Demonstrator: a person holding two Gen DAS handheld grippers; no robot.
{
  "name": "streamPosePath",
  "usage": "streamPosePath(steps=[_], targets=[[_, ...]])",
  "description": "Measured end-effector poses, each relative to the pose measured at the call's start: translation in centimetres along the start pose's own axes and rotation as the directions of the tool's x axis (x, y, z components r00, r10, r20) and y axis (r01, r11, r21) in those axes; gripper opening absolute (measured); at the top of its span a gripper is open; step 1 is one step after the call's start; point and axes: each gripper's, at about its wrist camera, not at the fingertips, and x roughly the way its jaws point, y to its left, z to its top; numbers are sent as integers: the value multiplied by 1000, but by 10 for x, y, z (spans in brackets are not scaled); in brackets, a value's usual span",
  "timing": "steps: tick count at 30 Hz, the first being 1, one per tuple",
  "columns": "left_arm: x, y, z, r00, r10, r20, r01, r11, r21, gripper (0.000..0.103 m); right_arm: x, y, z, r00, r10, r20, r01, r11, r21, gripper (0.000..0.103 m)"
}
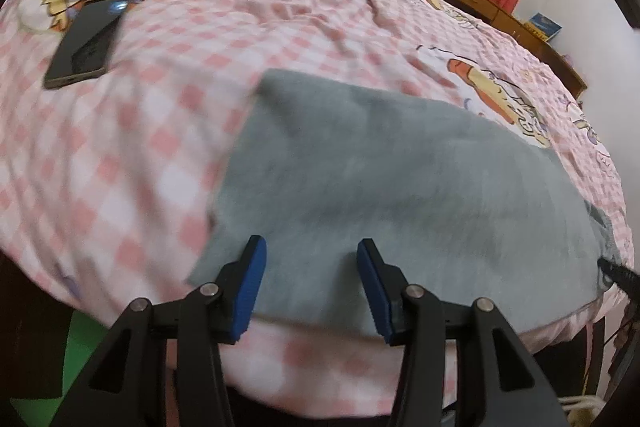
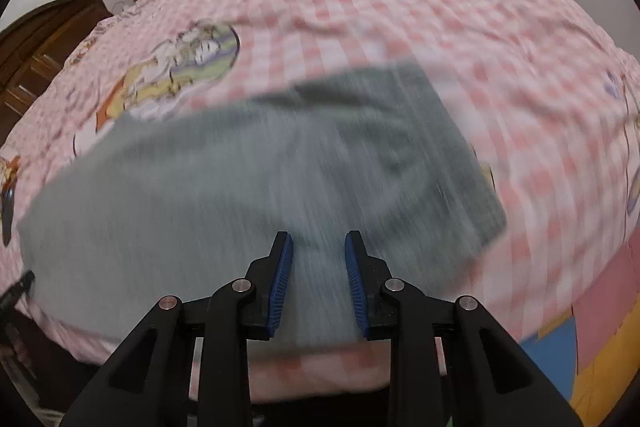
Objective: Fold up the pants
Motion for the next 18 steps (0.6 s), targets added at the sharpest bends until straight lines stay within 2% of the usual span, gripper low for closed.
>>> streamPosePath(steps=[8,11,15,18], targets=[[-24,39,-18,1000,20,14,-18,995,-102,50,-9,-11,-15,1000,23,-11,-22,999,31,28],[-29,48,-21,1000,0,19,2,991,-134,50,-20,-3,-16,1000,12,7,-12,1000,21,28],[-26,54,-22,999,-40,18,43,982,-184,50,-33,20,-15,997,70,37,-68,997,-43,28],[-20,50,-23,995,-93,21,95,973,-211,50,-27,35,-14,996,90,25,-89,994,-63,30]])
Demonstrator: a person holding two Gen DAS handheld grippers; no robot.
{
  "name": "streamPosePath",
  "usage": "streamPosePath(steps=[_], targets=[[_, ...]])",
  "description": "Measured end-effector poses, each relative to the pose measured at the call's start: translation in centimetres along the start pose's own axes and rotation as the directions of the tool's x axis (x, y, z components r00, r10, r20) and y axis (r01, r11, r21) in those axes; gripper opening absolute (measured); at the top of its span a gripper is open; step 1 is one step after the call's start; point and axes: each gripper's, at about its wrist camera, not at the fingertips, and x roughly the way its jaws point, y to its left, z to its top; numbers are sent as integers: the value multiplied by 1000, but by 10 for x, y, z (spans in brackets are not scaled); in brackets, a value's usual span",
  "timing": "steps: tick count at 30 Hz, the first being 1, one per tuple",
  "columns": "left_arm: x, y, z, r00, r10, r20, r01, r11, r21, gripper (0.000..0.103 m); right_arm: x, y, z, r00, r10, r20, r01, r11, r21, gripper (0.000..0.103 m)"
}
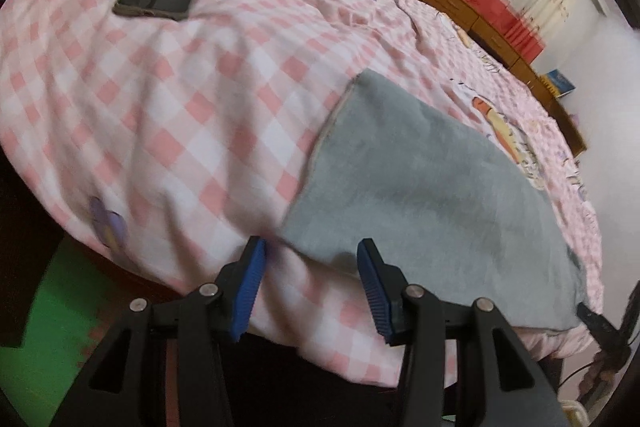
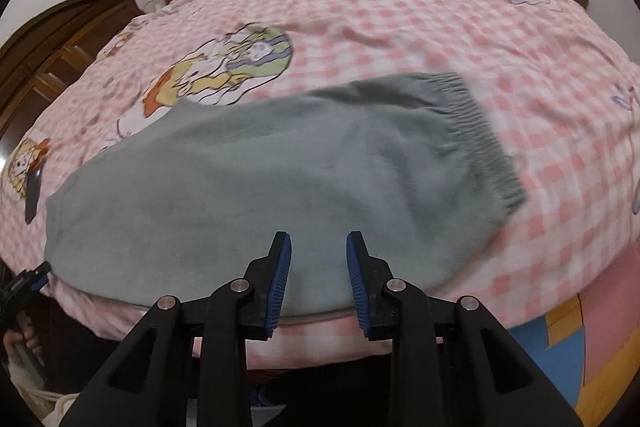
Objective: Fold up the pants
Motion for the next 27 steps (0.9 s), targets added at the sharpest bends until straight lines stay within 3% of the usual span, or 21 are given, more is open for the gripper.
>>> streamPosePath(steps=[5,7,9,13,17,23,27], targets=[[0,-15,-7,999,-55,-1,55,998,22,52,28,15,-10,998,18,-67,-18,1000,-5,31],[1,-20,-11,997,-76,-26,77,997,21,53,33,21,-15,999,-1,-46,0,1000,-25,38],[1,-23,-18,987,-143,-74,142,990,-15,53,37,26,-20,1000,-3,-25,2,998,-61,48],[3,-35,-34,959,-255,-122,251,967,-47,53,38,32,-26,1000,-24,8,25,994,-102,53],[17,-47,-38,971,-196,-138,196,980,-18,53,36,34,-26,999,-36,5,37,995,-96,53],[17,-39,-17,980,-193,-42,189,979,-81,53,37,33,-27,999,-27,21,30,994,-106,54],[3,-33,-10,994,-88,57,91,995,-42,54,38,38,-31,998,-41,40,46,990,-135,58]])
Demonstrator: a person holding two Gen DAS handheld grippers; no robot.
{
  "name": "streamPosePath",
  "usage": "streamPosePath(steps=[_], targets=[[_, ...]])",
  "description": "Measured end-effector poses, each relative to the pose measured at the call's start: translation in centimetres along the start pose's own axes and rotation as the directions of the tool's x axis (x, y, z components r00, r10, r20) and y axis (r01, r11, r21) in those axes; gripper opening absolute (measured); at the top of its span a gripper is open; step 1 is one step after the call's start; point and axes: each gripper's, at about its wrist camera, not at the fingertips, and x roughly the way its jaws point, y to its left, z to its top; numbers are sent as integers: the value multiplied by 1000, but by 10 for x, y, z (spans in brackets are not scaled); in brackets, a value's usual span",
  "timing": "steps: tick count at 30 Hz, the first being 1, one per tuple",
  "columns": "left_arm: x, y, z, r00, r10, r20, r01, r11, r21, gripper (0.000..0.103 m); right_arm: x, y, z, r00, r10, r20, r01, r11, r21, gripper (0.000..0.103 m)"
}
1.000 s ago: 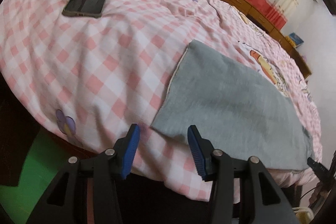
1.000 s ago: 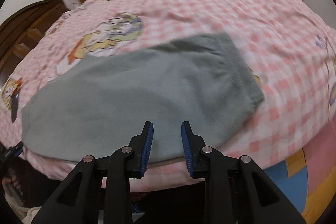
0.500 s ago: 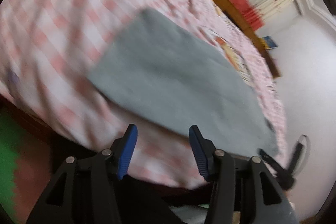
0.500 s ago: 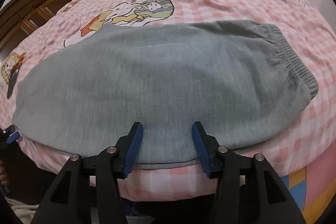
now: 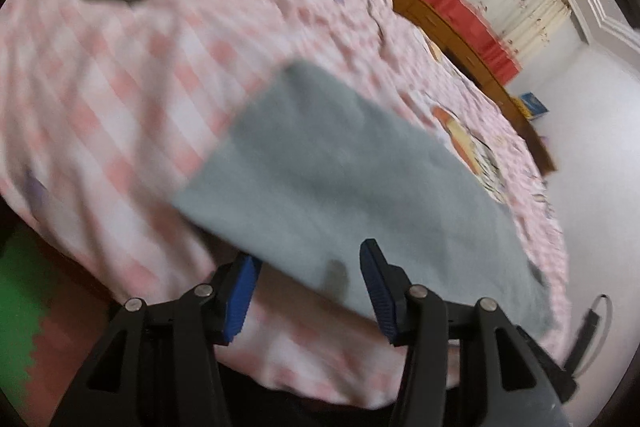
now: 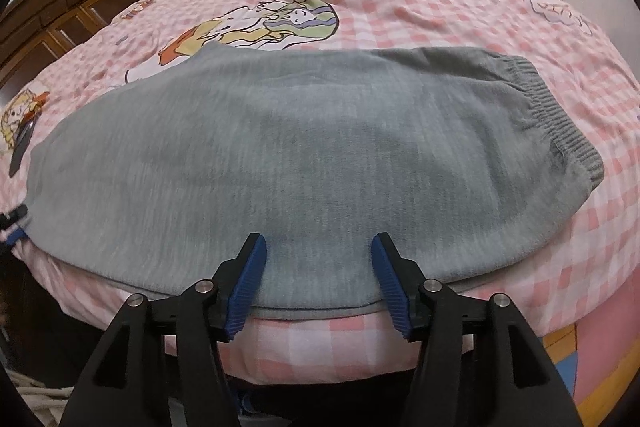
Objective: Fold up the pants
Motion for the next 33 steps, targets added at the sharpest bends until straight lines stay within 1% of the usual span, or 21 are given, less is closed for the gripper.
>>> streamPosePath(steps=[2,4,5,7,9,11,12,13,14,15,16,18,21,24,27,28,30,33], targets=[[4,4,3,1000,1,-17,-1,1000,-7,54,0,3,-2,1000,-13,7,13,1000,-13,59],[10,9,4,999,-15,-36,13,999,-40,55,0,4,-2,1000,-16,10,16,1000,-13,60],[13,10,4,999,-17,-39,15,998,-58,56,0,4,-2,1000,-14,10,14,1000,-13,60],[15,11,2,999,-16,-36,13,998,-69,61,0,4,-3,1000,-11,12,11,1000,-7,60],[19,4,0,1000,0,-15,-1,998,-63,66,1,5,-4,1000,-14,19,14,1000,-4,61],[24,-5,1,1000,31,1,-31,999,-31,67,1,5,-3,1000,-17,25,18,1000,-1,61],[24,-11,0,998,57,6,-57,998,-12,63,1,5,-3,1000,-17,26,17,1000,1,61],[24,-17,0,995,97,18,-97,995,15,45,1,4,-3,1000,-16,26,16,1000,1,61],[24,-20,0,991,127,28,-128,991,36,34,1,3,-3,1000,-14,27,14,1000,2,61],[23,-22,2,990,138,37,-140,988,57,19,1,2,-3,1000,-12,27,12,1000,3,61],[20,-23,1,991,129,43,-132,988,79,14,1,2,-3,1000,-11,28,11,1000,5,61],[14,-25,2,995,92,49,-96,992,87,9,1,2,-3,999,-13,29,12,1000,4,61],[0,-34,8,996,55,68,-63,991,117,7,0,1,-3,1000,-7,29,6,1000,13,61],[-17,-57,16,995,5,97,-22,984,178,6,-2,-1,-1,1000,6,24,-7,999,34,61],[-35,-91,22,991,-64,121,30,963,267,6,-9,-5,4,999,38,11,-39,997,71,60],[-40,-106,24,989,-93,118,53,951,306,6,-12,-7,5,998,60,11,-61,994,88,60],[-42,-126,25,985,-138,99,96,934,344,6,-20,-10,8,994,103,21,-105,987,118,58],[-38,-161,22,975,-216,49,179,900,397,6,-34,-9,11,992,112,59,-118,988,102,58]])
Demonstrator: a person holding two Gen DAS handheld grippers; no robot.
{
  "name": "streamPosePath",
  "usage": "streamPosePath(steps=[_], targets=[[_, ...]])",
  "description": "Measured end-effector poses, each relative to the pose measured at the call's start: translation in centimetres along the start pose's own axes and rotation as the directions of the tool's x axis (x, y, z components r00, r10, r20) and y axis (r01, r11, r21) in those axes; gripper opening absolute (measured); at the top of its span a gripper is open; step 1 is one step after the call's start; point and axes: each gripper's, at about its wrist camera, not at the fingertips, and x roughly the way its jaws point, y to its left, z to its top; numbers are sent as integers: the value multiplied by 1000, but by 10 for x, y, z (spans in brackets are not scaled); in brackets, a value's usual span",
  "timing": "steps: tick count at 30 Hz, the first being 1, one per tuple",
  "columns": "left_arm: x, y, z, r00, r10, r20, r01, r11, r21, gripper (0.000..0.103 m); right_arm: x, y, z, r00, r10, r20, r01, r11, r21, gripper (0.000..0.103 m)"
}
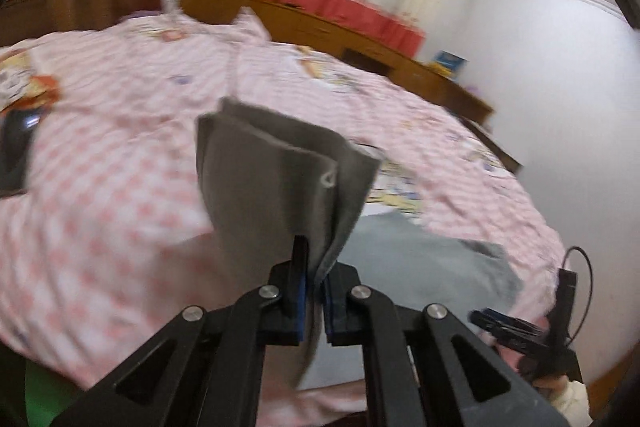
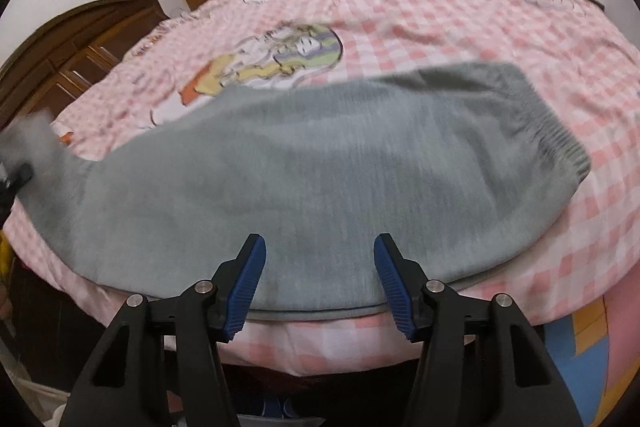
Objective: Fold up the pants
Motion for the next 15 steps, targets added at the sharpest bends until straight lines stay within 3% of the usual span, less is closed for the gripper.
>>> streamPosePath(steps=[3,8,11,15], targets=[[23,-33,2,998,-48,-43,51,997,51,6,-5,3,-1,1000,12,10,-12,1000,-10,58],[77,-73,-20,980,-115,-160,122,992,39,6,-1,1,-6,1000,-6,-14,6,1000,-14,58],[111,-92,-41,959,-101,-264,119,991,53,6,1,-5,-9,1000,0,-28,0,1000,0,58],[129,-98,-55,951,-67,-303,96,992,81,6,3,-15,-12,999,17,-35,-15,999,36,58]])
